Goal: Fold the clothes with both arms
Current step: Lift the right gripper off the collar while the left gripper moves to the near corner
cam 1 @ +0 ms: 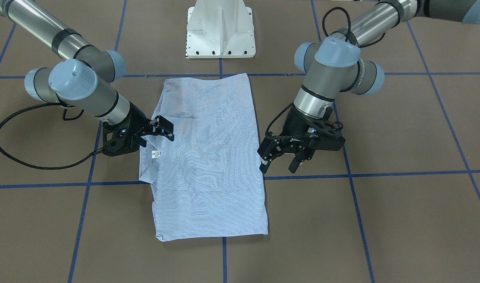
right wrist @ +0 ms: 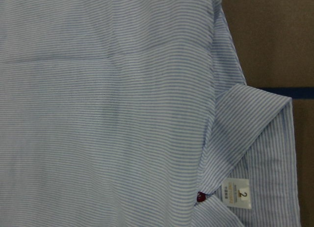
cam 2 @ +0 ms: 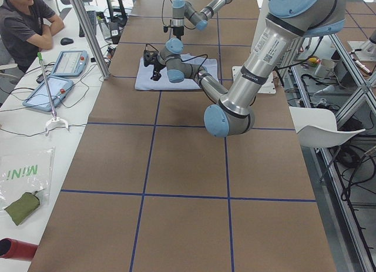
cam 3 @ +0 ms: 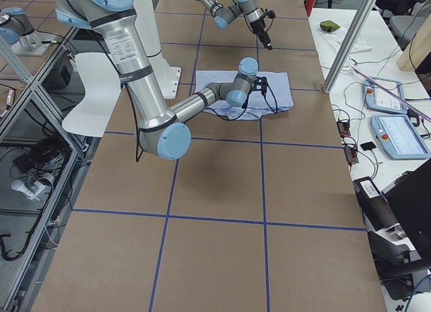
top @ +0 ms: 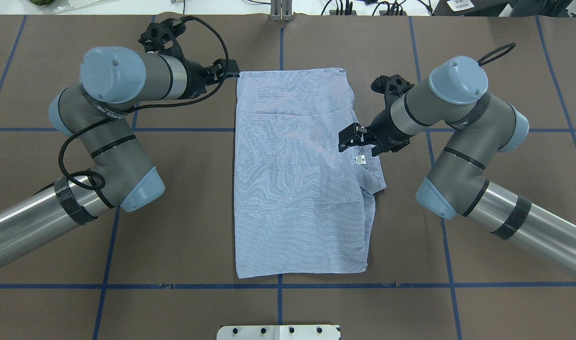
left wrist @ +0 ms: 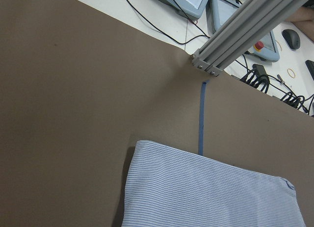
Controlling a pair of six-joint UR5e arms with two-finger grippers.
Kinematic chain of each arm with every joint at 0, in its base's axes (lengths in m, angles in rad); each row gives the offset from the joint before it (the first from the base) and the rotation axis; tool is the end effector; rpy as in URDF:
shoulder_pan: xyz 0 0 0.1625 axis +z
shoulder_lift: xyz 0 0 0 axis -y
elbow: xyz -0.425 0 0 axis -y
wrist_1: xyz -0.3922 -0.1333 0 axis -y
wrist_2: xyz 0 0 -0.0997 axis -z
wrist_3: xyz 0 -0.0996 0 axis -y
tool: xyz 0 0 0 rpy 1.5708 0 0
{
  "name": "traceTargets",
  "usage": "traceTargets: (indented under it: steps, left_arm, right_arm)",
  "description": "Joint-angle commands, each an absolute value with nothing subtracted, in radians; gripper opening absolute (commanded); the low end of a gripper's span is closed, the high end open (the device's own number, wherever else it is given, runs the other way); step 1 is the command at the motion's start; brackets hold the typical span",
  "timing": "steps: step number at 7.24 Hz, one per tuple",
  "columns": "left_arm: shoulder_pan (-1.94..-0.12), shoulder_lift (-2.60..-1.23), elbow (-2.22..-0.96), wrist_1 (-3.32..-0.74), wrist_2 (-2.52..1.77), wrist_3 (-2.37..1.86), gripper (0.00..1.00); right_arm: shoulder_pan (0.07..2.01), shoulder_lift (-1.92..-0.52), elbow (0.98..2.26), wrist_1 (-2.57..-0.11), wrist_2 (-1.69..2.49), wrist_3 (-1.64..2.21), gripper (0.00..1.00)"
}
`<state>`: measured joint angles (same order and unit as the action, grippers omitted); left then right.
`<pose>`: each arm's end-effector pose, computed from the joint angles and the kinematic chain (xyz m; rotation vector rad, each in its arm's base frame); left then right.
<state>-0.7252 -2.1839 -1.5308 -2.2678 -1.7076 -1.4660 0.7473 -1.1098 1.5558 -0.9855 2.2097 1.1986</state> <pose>0.4428 -0.5525 0.2314 0.4073 1.2196 -0.4468 -0.4359 -0.5046 0.3295 0.0361 -1.1452 0.0039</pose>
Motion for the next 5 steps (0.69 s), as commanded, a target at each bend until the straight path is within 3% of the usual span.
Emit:
traceTargets:
  steps: [1,3,5]
  left_arm:
    - [-0.688,-2.102,-1.647,-2.266,-1.805,-1.514,1.0]
    - [-0.599,-1.969,-1.802,-2.266,-1.805,-1.603,1.0]
    - [-0.507,-1.919,-1.844,-2.267,-1.798,-1.707,1.0]
  right_arm:
    - [0.762,-1.12,1.62,-1.012,2.23,1.324,1.0]
    - [0.767,-1.191,1.746,-1.078,2.265,1.351,1.0]
    - [0.767,-1.265,1.853,-1.167,2.264,1.353,1.0]
